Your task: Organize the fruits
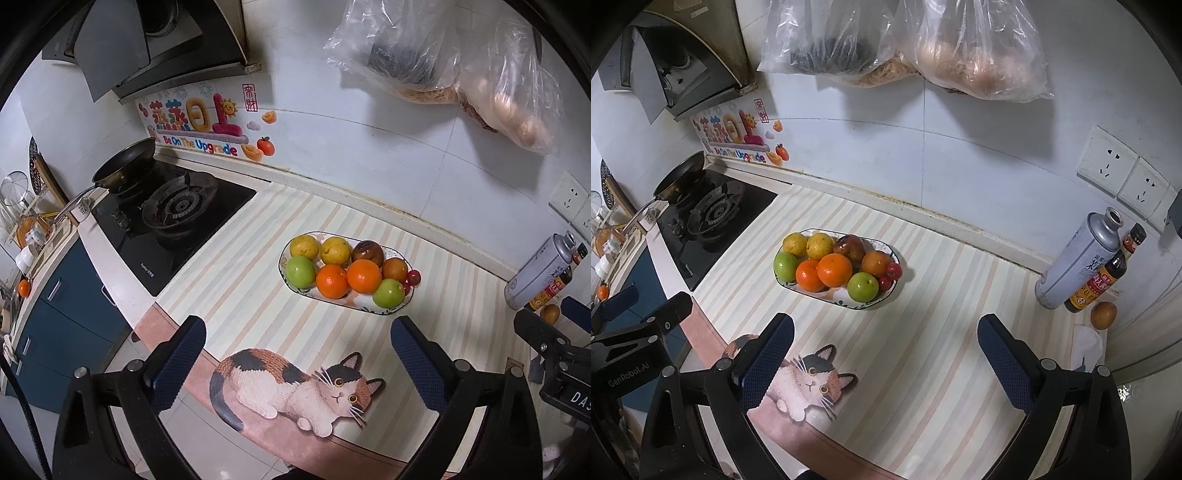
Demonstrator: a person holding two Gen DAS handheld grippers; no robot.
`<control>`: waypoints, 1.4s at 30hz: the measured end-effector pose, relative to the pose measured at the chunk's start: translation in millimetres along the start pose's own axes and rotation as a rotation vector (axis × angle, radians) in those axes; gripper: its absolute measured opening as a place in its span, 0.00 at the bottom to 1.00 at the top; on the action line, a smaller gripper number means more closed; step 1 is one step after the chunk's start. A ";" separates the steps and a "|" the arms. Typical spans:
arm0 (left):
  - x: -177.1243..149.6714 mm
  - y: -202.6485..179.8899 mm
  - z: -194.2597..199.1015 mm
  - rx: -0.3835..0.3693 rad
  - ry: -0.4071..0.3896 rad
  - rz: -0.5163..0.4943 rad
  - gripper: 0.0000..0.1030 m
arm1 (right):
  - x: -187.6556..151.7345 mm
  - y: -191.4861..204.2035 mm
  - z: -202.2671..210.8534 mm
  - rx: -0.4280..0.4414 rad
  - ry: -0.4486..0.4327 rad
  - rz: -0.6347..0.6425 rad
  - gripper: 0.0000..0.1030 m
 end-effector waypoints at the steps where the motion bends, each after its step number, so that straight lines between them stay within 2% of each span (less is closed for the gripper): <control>1: -0.4 -1.2 -0.2 -0.004 0.000 -0.001 1.00 | 0.1 0.1 0.0 0.001 0.000 -0.001 0.99; 42: -1.9 -4.5 14.5 -0.014 -0.015 0.006 1.00 | -7.3 6.5 3.9 0.024 0.015 0.013 0.99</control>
Point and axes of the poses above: each gripper's, at about its wrist camera, not at the fingertips, and z roughly against the way its jaws point, y to its left, x to its top, the point moved 10 cm from there along -z, roughly the way its jaws point, and after that the axes turned 10 degrees about x, right-handed, at the moved point
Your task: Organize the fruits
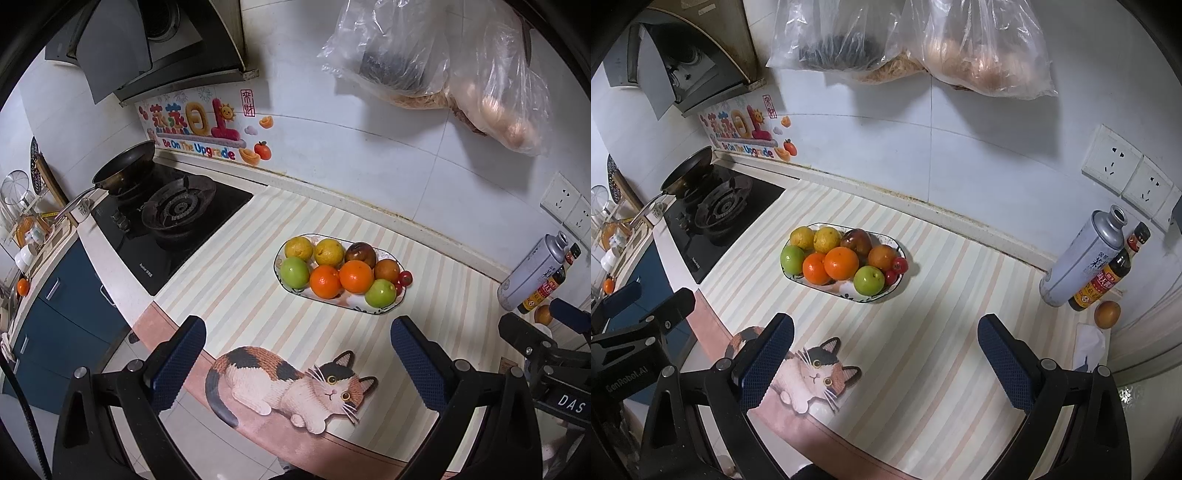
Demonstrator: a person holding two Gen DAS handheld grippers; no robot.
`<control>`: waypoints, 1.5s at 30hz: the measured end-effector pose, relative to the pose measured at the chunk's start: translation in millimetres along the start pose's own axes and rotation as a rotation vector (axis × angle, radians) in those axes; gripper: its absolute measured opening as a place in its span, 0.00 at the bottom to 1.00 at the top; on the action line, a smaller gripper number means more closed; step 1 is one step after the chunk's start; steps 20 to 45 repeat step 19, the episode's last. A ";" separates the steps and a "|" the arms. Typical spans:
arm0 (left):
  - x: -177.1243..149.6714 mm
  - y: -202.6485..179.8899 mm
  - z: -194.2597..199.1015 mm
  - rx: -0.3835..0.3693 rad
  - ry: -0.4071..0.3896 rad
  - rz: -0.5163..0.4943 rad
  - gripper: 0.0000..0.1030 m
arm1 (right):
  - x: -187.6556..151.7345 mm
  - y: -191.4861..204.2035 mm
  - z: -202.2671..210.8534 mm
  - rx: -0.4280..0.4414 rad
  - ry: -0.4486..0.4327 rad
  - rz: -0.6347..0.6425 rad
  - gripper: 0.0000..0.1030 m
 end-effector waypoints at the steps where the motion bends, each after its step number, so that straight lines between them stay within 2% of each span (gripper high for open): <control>1: 0.0 0.1 0.0 0.001 0.000 0.000 1.00 | -0.3 -0.5 -0.4 0.001 0.001 -0.001 0.99; 45: 0.4 0.8 6.2 0.014 -0.025 0.004 1.00 | -1.5 -1.7 2.9 0.006 -0.005 -0.004 0.99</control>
Point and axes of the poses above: each gripper's, at about its wrist camera, not at the fingertips, and z roughly against the way its jaws point, y to its left, x to its top, the point moved 10 cm from there along -z, roughly the way its jaws point, and after that the axes turned 10 degrees about x, right-handed, at the moved point
